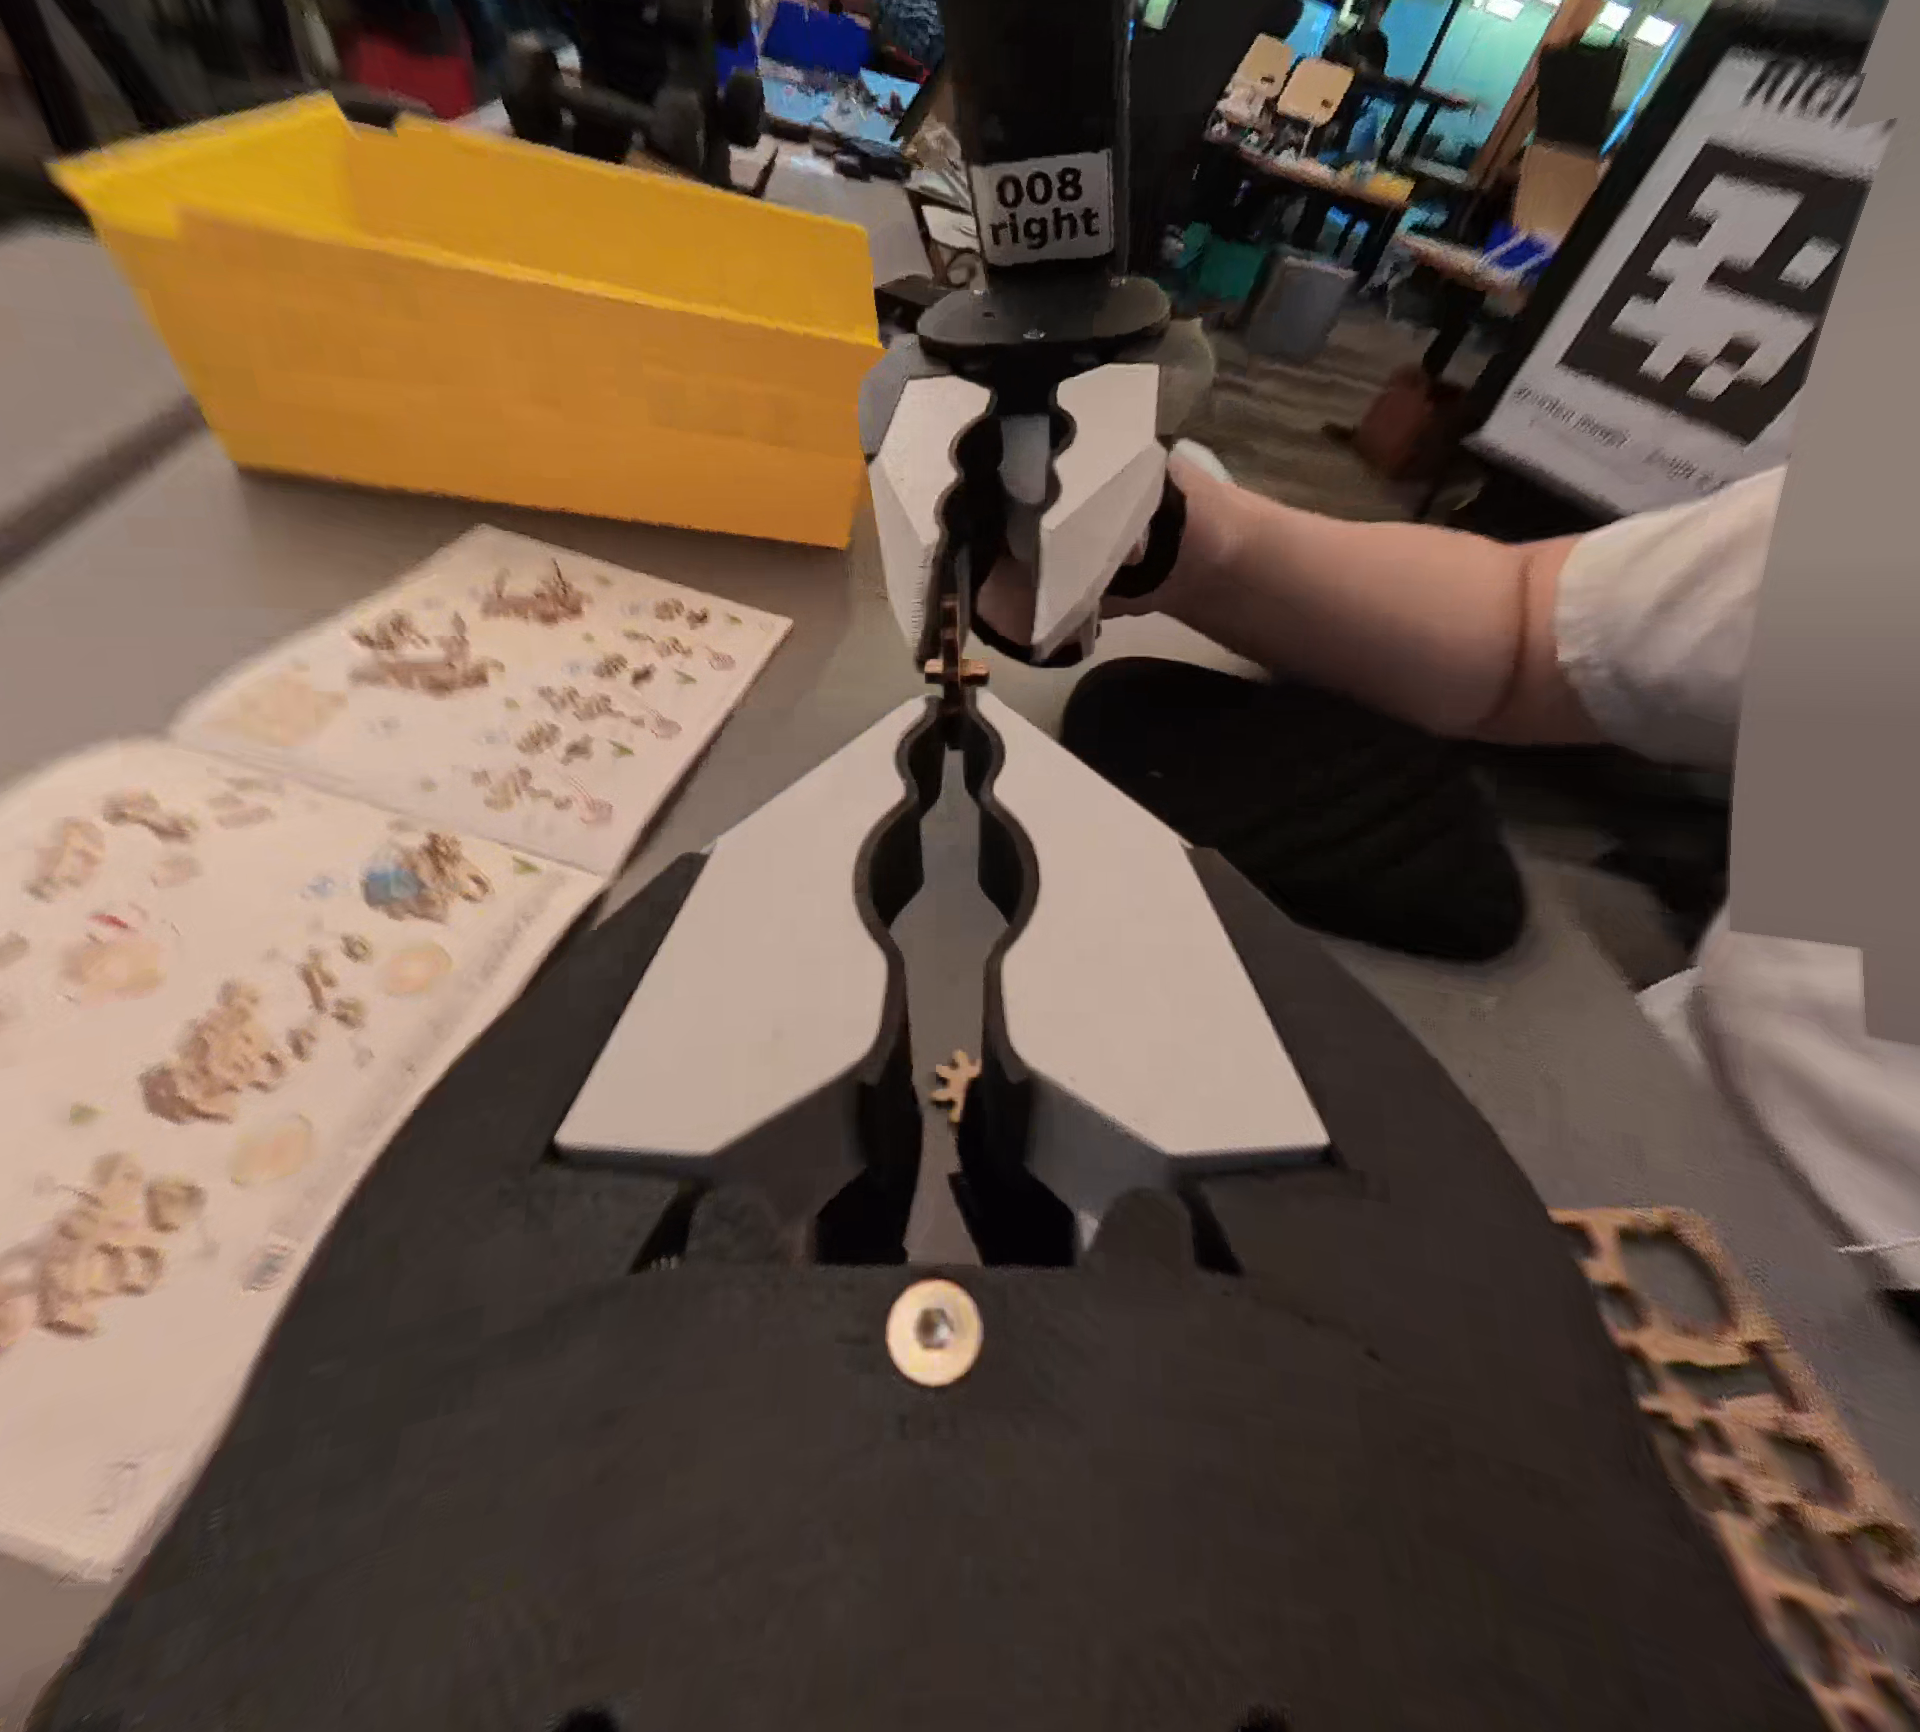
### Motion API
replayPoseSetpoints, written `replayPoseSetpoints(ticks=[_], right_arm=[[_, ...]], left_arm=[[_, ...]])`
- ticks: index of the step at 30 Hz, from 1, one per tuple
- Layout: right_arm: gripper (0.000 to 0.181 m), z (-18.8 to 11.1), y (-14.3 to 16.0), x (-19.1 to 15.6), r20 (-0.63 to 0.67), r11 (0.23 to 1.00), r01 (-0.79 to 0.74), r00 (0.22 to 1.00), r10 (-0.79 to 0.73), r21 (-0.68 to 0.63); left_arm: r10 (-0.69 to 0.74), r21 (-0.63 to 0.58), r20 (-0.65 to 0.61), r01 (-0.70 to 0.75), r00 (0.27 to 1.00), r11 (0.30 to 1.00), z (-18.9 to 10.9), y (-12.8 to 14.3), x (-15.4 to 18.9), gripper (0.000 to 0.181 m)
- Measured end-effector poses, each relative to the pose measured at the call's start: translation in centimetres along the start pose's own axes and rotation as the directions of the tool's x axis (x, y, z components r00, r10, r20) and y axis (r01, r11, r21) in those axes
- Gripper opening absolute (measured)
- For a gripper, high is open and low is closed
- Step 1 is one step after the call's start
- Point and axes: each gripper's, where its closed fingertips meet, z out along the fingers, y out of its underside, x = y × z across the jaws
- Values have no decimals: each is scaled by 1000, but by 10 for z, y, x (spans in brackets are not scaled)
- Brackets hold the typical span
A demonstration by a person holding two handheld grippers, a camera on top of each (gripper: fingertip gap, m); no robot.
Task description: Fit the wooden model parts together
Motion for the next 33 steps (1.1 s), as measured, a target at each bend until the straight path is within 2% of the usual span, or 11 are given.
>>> replayPoseSetpoints(ticks=[4, 7, 11, 14, 18, 33], right_arm=[[15, -1, -7, -11, -38, 982, 190, 981, -190, 7], [21, 1, -8, -15, -98, 943, 332, 938, -333, -23], [17, 0, -15, -21, -167, 886, 463, 872, -460, -24], [8, -2, -21, -24, -209, 853, 521, 832, -514, -26], [14, -2, -19, -27, -199, 821, 567, 799, -568, -64], [11, -3, -16, -26, -203, 797, 593, 772, -602, -113]], left_arm=[[221, 12, 54, -222, 974, 975, -2, -8, 9, 0], [311, 37, 82, -315, 947, 948, -4, -15, 15, 0], [397, 17, 118, -402, 910, 916, -4, -17, 18, 0], [414, 10, 118, -418, 902, 908, -2, -16, 21, 0], [409, 11, 122, -414, 904, 910, 0, -16, 22, 0], [420, 18, 118, -424, 900, 905, 0, -17, 25, 0]])
